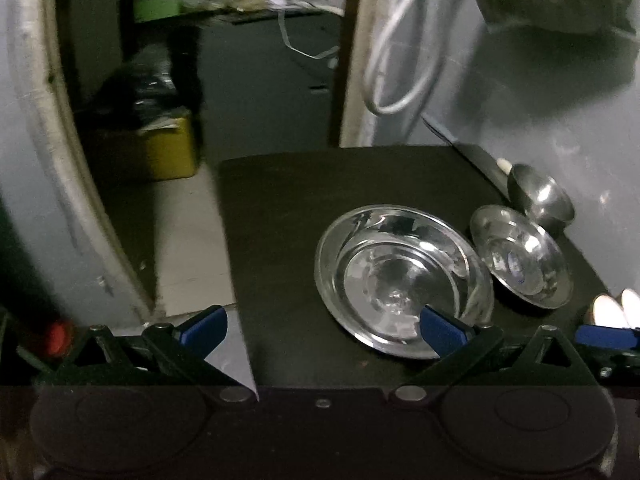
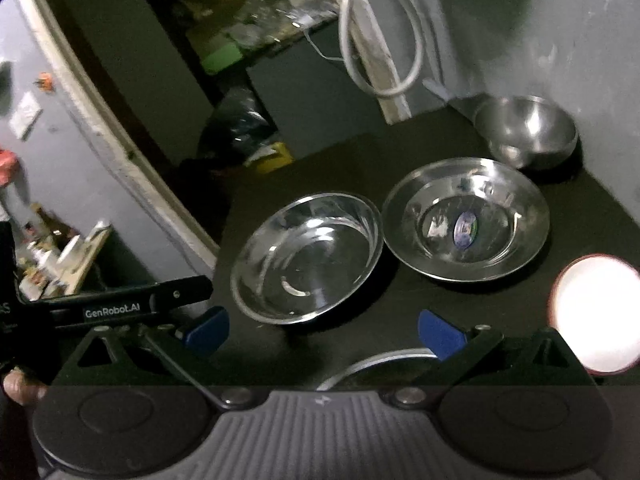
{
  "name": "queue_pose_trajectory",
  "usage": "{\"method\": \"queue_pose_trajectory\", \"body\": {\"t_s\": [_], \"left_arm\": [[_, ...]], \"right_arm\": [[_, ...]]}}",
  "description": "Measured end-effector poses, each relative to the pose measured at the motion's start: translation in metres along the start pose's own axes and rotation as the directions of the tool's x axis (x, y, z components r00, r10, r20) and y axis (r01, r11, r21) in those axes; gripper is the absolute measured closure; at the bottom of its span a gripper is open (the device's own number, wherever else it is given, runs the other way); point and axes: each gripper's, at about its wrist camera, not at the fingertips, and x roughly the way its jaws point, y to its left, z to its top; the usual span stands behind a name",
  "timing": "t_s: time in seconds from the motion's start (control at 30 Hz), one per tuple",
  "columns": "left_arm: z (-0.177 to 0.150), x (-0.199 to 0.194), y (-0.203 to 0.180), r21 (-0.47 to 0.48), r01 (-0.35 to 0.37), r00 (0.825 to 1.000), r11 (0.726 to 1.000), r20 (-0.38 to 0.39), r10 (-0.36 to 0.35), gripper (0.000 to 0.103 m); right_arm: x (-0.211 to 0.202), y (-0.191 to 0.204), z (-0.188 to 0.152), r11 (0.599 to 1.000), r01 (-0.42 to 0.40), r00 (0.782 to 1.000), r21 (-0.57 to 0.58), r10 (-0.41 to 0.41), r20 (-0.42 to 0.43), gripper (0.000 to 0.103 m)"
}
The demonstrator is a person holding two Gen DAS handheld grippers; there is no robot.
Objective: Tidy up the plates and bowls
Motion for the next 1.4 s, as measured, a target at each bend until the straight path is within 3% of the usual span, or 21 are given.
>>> {"method": "queue_pose_trajectory", "body": {"t_s": [0.17, 0.37, 0.57, 0.63, 0.73, 0.87, 1.0, 1.13, 1.4], "left_arm": [[0.007, 0.040, 0.000, 0.074, 0.026, 0.999, 0.997, -0.040, -0.023, 0.001], [0.016, 0.058, 0.013, 0.048, 0.083, 0.996, 0.995, -0.048, -0.081, 0.010], [0.020, 0.066, 0.022, 0.017, 0.135, 0.989, 0.991, -0.060, -0.133, 0.035], [0.020, 0.068, 0.024, 0.002, 0.158, 0.985, 0.988, -0.065, -0.157, 0.052], [0.019, 0.073, 0.027, -0.025, 0.190, 0.978, 0.981, -0.078, -0.192, 0.062], [0.017, 0.074, 0.030, -0.062, 0.220, 0.970, 0.974, -0.094, -0.225, 0.066], [0.014, 0.075, 0.032, -0.071, 0.226, 0.966, 0.971, -0.111, -0.233, 0.080], [0.007, 0.071, 0.033, -0.077, 0.221, 0.967, 0.972, -0.113, -0.229, 0.086], [-0.012, 0.044, 0.037, -0.146, 0.208, 0.970, 0.967, -0.092, -0.223, 0.086]], "right_arm": [[0.036, -0.002, 0.002, 0.996, 0.045, 0.999, 0.077, -0.044, -0.015, 0.007], [0.058, 0.000, 0.002, 0.988, 0.086, 0.996, 0.127, -0.085, -0.014, 0.019], [0.070, -0.001, 0.002, 0.981, 0.118, 0.993, 0.151, -0.117, -0.018, 0.034], [0.073, 0.000, 0.002, 0.980, 0.127, 0.992, 0.153, -0.126, -0.019, 0.040], [0.075, -0.001, 0.002, 0.978, 0.128, 0.992, 0.165, -0.127, -0.020, 0.050], [0.078, 0.001, 0.002, 0.978, 0.133, 0.991, 0.160, -0.130, -0.029, 0.063], [0.078, 0.005, 0.000, 0.980, 0.142, 0.990, 0.140, -0.138, -0.041, 0.077], [0.076, 0.009, -0.003, 0.983, 0.138, 0.990, 0.121, -0.133, -0.043, 0.078], [0.060, 0.015, -0.009, 0.995, 0.091, 0.995, 0.045, -0.090, -0.043, 0.078]]}}
